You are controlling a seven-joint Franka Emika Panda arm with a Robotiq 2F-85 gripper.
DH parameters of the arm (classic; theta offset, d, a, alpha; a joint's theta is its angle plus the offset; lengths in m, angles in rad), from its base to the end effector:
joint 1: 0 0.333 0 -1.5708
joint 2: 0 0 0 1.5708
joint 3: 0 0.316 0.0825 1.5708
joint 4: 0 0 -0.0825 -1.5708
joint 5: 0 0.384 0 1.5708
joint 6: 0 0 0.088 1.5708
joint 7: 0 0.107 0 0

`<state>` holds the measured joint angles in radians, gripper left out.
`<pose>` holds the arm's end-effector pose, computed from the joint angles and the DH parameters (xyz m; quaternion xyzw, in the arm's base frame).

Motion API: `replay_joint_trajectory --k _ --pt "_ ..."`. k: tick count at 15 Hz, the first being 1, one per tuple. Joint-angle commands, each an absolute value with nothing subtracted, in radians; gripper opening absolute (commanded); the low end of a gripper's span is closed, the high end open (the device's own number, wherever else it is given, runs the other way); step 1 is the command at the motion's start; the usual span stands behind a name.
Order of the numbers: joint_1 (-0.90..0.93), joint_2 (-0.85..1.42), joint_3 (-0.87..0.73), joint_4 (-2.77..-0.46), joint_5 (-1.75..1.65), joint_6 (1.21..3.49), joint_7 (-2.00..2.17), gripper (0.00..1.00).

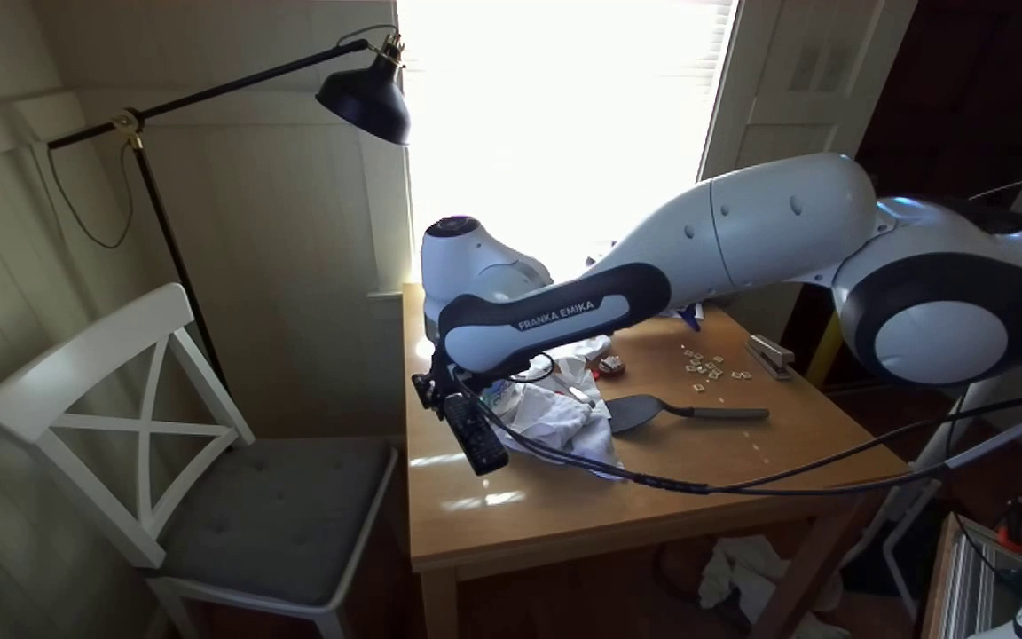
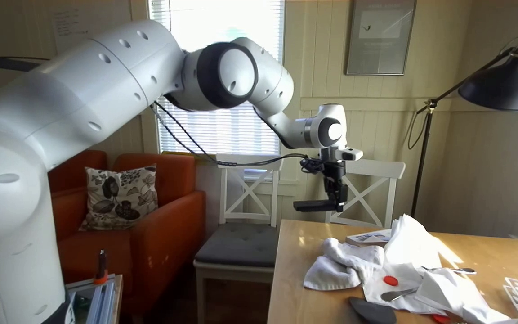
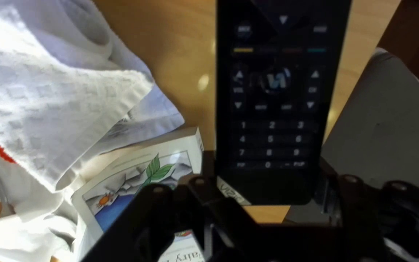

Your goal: Move the remote to the left

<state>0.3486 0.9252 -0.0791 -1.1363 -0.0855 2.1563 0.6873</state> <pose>0.7451 0.2223 0.2525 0.9822 -0.1683 0.0741 0.0376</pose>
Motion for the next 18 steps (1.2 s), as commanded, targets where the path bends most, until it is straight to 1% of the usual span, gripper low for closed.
replay_joint_trajectory --k 1,17,18 --pt "0.355 1.036 -0.085 -1.016 -0.091 2.112 0.743 0.36" --pt "0.326 1.202 -0.068 -0.850 -0.072 2.059 0.733 0.36" --pt "0.326 1.208 -0.066 -0.839 -0.071 2.052 0.730 0.86"
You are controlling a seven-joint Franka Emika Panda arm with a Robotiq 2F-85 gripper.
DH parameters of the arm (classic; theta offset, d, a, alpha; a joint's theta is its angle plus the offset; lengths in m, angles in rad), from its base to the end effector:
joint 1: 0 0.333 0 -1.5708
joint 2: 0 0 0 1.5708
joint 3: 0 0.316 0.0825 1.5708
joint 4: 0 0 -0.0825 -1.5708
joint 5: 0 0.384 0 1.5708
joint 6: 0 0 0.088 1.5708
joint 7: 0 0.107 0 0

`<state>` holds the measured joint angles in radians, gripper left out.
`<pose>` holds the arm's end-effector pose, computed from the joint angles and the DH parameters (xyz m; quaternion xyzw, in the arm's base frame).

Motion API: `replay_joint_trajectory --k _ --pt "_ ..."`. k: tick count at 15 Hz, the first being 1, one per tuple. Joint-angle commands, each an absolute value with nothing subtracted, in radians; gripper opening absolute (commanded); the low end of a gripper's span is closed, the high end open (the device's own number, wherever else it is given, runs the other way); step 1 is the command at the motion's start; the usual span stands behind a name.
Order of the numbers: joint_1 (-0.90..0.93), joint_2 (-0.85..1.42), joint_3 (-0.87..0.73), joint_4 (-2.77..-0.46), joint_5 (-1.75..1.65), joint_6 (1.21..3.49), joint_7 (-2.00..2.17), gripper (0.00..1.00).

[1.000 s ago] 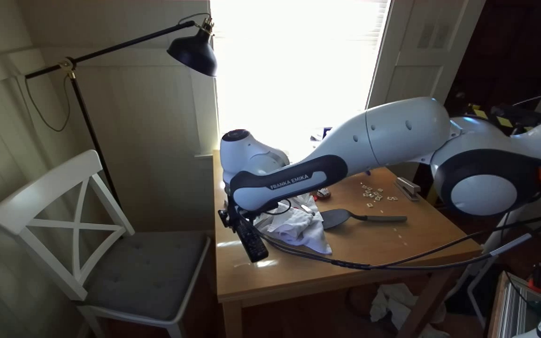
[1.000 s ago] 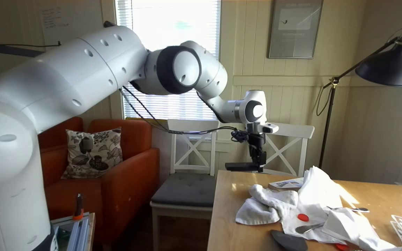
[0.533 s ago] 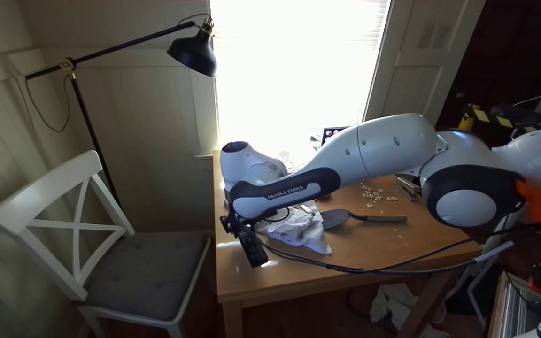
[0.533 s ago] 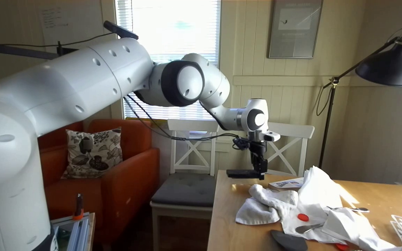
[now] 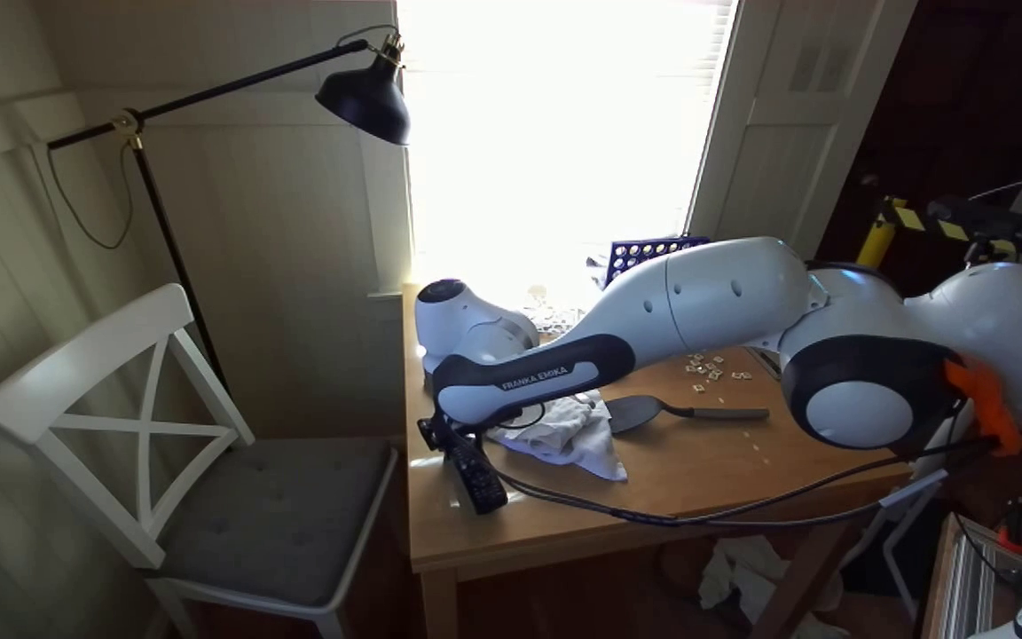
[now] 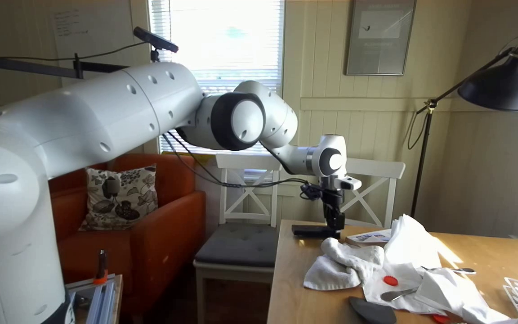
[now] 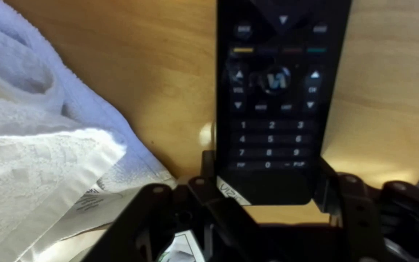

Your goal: Move the remote to the left

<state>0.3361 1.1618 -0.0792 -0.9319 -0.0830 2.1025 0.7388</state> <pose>0.7547 0.2197 0.1583 0.9783 -0.1943 0.0396 0.0604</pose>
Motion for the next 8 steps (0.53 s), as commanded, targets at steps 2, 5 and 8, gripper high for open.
replay_joint_trajectory --k 2,5,8 --pt "0.327 1.214 -0.068 -0.819 -0.074 2.034 0.732 0.93" --pt "0.338 1.172 -0.089 -0.827 -0.086 2.002 0.755 1.00" --pt "0.359 1.090 -0.098 -0.850 -0.111 1.971 0.696 1.00"
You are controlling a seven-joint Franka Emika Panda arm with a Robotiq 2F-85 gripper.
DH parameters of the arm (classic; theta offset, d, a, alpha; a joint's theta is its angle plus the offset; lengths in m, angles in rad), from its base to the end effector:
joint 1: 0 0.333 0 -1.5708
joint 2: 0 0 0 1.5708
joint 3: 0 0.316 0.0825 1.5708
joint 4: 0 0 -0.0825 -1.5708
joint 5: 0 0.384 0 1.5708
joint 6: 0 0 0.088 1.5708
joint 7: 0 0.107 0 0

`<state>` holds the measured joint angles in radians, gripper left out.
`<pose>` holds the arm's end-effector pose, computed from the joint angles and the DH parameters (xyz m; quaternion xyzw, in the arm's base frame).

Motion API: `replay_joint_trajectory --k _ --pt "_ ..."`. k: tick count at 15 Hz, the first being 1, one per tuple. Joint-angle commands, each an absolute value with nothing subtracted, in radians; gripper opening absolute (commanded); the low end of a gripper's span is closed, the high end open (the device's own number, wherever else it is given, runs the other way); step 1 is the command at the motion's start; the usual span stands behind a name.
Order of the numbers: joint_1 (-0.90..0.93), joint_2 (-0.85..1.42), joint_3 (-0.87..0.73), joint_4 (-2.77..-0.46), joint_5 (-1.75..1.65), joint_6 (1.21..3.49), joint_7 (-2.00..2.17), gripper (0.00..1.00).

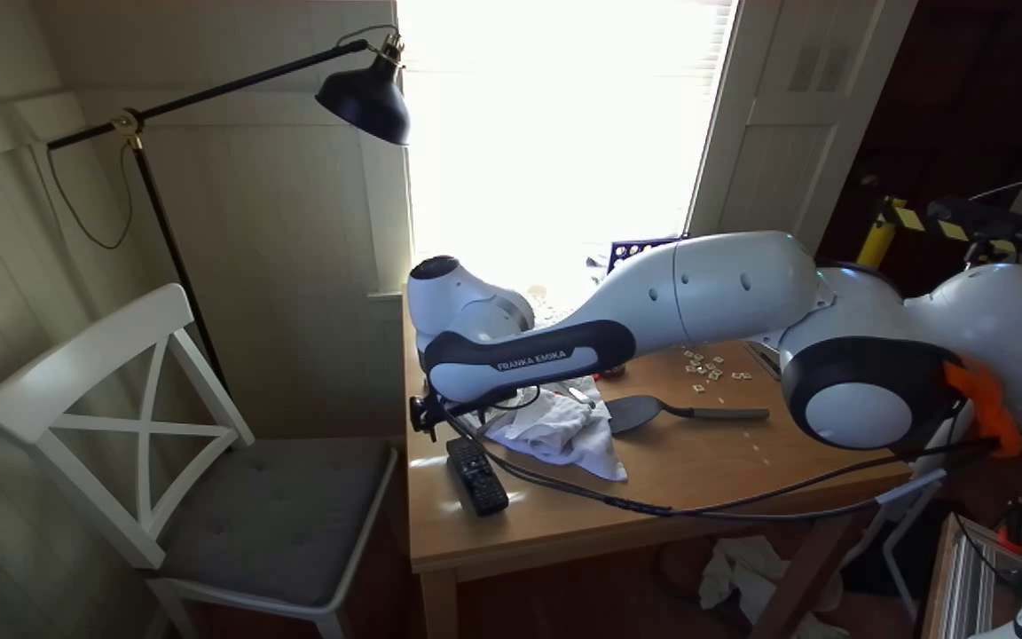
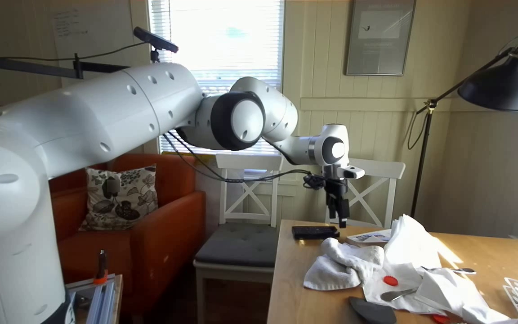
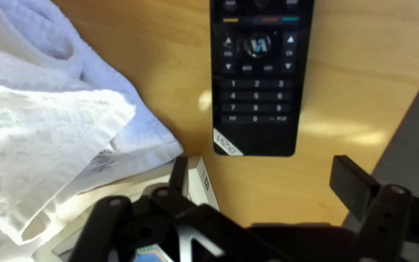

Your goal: Move the remote to the left

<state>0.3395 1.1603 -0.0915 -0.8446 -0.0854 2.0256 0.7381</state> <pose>0.7650 0.2217 0.1940 0.9771 -0.1968 0.0489 0.0646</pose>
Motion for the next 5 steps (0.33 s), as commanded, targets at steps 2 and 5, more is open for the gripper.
replay_joint_trajectory --k 2,5 --pt "0.391 1.007 -0.112 -0.903 -0.146 2.029 0.661 1.00" --pt "0.388 1.031 -0.109 -0.841 -0.137 2.018 0.680 1.00"
